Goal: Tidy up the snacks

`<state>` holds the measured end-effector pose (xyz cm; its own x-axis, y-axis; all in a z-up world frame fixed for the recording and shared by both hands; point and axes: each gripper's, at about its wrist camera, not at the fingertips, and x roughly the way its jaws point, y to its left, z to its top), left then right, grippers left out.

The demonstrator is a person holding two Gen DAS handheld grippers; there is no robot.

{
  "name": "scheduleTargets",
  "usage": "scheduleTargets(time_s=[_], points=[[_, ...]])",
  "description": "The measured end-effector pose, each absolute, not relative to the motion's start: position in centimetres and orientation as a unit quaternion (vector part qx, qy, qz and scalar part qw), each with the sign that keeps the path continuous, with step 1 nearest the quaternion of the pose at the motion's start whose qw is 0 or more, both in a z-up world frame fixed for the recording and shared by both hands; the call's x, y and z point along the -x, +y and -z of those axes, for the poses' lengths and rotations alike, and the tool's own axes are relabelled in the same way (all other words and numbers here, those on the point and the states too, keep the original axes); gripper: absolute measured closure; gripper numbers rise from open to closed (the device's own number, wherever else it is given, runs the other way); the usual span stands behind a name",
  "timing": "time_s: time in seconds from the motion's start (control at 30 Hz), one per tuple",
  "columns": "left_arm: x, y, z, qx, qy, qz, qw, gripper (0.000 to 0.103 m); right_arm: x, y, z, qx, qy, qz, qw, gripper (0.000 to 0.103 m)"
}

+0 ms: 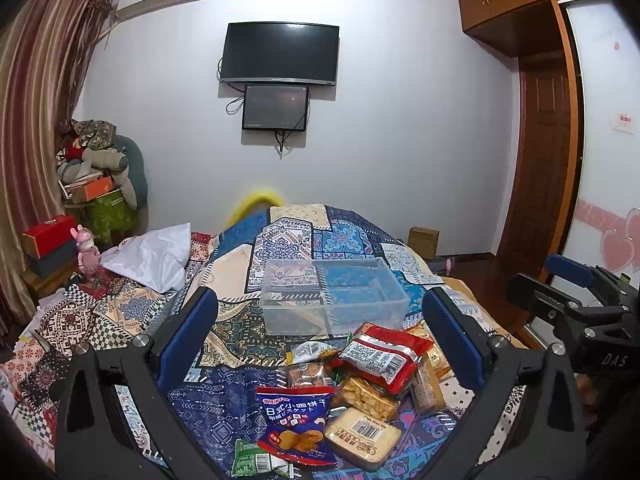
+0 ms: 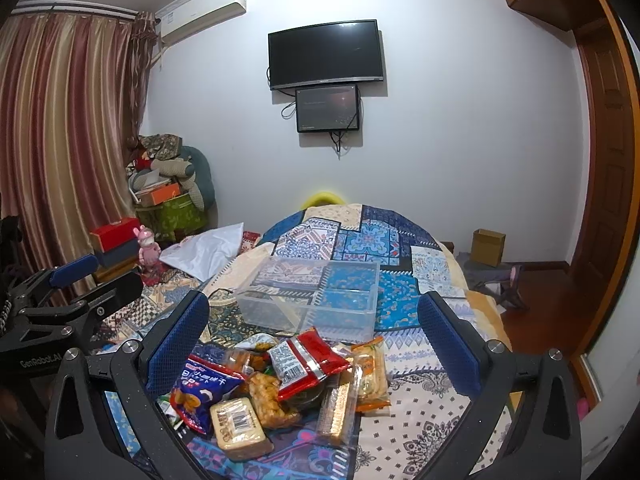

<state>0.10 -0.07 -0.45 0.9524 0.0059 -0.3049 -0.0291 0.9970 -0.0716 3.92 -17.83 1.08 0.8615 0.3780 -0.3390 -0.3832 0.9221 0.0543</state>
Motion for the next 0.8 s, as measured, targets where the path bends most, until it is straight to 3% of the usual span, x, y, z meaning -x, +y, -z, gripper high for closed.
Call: scheduleTargets(time_s=[0.8], points=[[-0.24, -0.08, 0.68, 0.042, 0.157, -0.004, 0.987, 0.000, -3.72, -17.76, -1.19, 0.005, 0.173, -0.206, 0.963, 0.000]])
